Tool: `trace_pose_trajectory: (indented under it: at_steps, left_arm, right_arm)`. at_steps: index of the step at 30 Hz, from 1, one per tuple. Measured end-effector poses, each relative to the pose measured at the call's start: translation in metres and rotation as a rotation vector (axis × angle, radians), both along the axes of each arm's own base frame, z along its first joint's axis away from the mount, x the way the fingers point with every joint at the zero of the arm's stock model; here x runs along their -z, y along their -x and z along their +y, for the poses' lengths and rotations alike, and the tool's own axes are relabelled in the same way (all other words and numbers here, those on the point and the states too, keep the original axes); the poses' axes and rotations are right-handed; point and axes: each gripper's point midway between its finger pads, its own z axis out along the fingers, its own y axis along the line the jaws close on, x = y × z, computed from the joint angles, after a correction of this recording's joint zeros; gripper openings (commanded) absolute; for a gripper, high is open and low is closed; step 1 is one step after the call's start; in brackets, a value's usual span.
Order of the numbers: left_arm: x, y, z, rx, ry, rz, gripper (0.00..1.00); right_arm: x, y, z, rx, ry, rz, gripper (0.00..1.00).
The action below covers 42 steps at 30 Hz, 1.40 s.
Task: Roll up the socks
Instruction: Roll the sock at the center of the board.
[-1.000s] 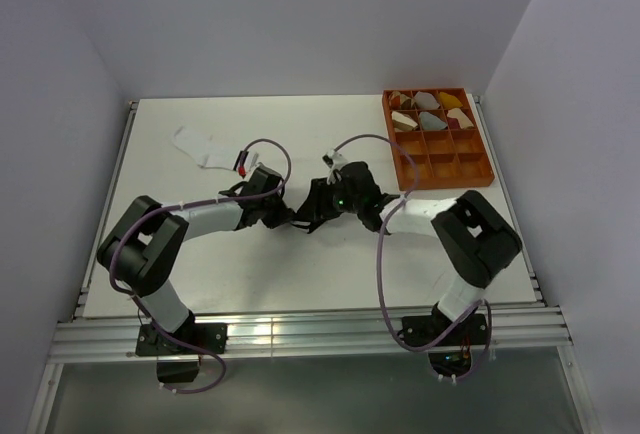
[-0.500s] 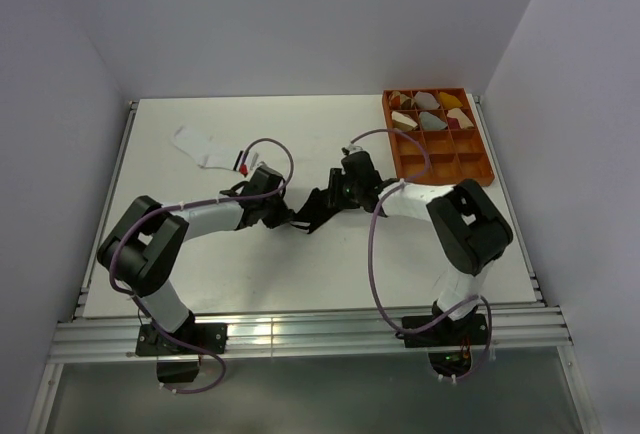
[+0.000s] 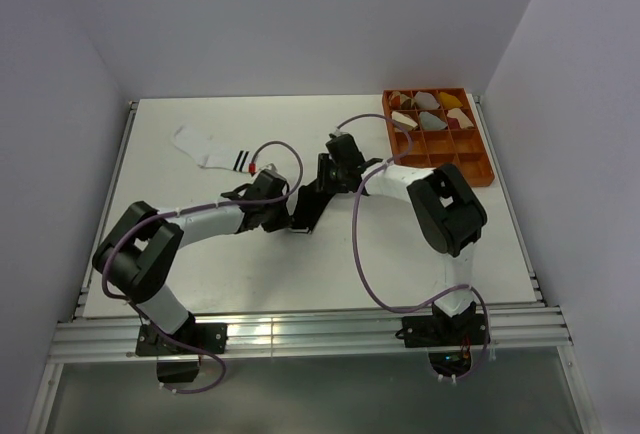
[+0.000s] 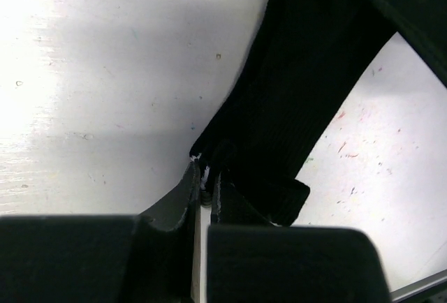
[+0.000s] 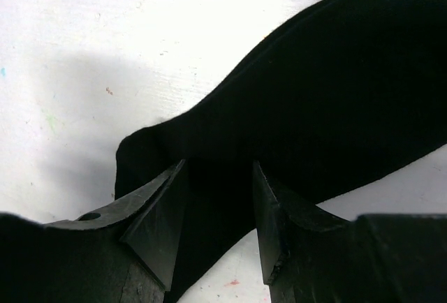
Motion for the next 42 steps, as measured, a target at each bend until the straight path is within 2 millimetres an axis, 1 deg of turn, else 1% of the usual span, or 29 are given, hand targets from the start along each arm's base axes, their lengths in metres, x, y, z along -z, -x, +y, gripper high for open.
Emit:
trace_pose_trajectory:
  at_steps: [4,10,17,20,28,31,34,37,39,41,42]
  left_arm:
    - [0.001,0.000,0.000,0.033,-0.030,0.002,0.00]
    - [0.002,-0.007,-0.005,0.063,-0.065,0.015,0.00]
    - [0.001,-0.004,-0.005,0.111,-0.098,-0.009,0.00]
    - [0.002,0.000,-0.001,0.114,-0.115,-0.011,0.00]
    - [0.003,0.000,0.000,0.111,-0.131,-0.002,0.00]
    - [0.002,-0.001,0.000,0.111,-0.140,0.007,0.00]
    - [0.002,-0.002,0.000,0.110,-0.152,0.017,0.00]
    - [0.002,-0.002,0.000,0.111,-0.162,0.028,0.00]
    - [0.002,-0.002,0.000,0.111,-0.168,0.036,0.00]
    - [0.002,-0.003,0.000,0.113,-0.173,0.042,0.01]
    - [0.002,-0.003,-0.001,0.114,-0.175,0.044,0.00]
  right_arm:
    - [0.000,0.001,0.002,-0.014,-0.004,0.004,0.50]
    - [0.000,0.002,0.001,-0.047,-0.007,-0.005,0.50]
    - [0.000,-0.002,0.004,-0.068,0.002,0.004,0.51]
    - [0.000,-0.005,0.009,-0.076,-0.005,0.005,0.51]
    - [-0.002,-0.004,0.009,-0.112,-0.012,-0.010,0.52]
    - [-0.004,0.007,0.005,-0.147,-0.022,-0.036,0.52]
    - [-0.014,0.031,-0.012,-0.180,-0.003,-0.071,0.53]
    - [-0.042,0.049,-0.023,-0.223,0.003,-0.185,0.54]
    - [-0.060,0.059,-0.023,-0.257,0.011,-0.278,0.56]
    - [-0.077,0.075,-0.015,-0.317,0.026,-0.376,0.56]
    - [-0.081,0.085,-0.008,-0.362,0.035,-0.413,0.56]
